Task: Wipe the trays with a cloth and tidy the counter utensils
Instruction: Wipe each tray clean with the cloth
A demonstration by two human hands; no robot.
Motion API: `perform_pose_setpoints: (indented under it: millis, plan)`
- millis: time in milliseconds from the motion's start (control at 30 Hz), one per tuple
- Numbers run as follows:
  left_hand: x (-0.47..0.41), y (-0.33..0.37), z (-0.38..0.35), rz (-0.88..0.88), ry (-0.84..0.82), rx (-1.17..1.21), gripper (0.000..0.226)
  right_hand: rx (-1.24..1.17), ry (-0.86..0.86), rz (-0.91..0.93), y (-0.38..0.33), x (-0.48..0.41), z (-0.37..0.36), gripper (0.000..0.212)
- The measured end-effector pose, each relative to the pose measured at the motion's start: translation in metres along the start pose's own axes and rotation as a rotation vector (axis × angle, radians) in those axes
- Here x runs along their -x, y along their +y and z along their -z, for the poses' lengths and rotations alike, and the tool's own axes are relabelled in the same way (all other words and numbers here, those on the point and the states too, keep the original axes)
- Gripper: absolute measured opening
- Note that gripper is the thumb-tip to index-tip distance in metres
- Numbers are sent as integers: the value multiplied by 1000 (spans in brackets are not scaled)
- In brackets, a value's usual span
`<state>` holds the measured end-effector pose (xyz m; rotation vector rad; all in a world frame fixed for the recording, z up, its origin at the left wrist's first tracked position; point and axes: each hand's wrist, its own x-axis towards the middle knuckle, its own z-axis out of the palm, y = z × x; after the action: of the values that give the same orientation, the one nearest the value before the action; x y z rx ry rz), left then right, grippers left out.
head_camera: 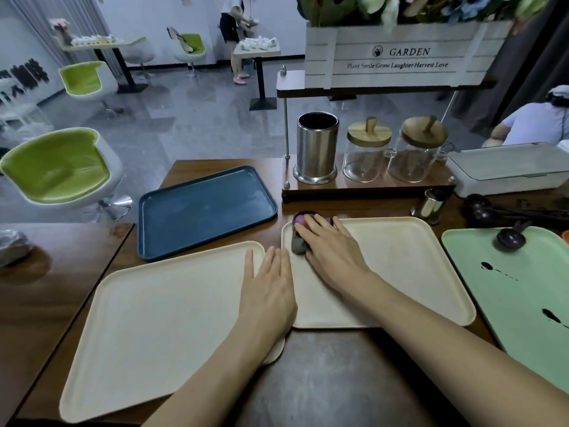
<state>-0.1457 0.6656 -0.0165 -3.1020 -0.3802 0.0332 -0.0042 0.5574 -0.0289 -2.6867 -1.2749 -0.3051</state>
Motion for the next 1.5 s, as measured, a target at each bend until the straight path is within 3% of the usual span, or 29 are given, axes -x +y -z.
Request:
perform_pose_setpoints:
  millis: [200, 300, 500, 600, 867, 967, 1300, 1500]
  plan:
    - [2, 3, 7, -4, -10, 8, 69, 108, 30, -267, 65, 41, 12, 50]
    - [1, 2, 6, -13, -12, 7, 71, 66, 48, -337, 61, 37, 8, 50]
    - [-1, 1, 3, -13, -19, -31, 73, -128, 60, -101, -22, -3, -6, 55]
    - [0, 1, 5, -3, -24, -44, 72, -102, 40, -58, -20, -3, -7, 55]
    - [2, 1, 1, -34, 71, -39, 64, 18, 9, -402, 118, 75, 34, 52]
    - [3, 7, 6, -4, 44, -14, 64, -40, -19, -442, 108, 83, 46, 52]
    - [2, 6, 4, 19, 46, -31, 60, -220, -55, -240, 51, 133, 54, 52]
    - [1, 7, 8, 10, 27, -14, 60, -119, -25, -401, 92, 65, 35, 49]
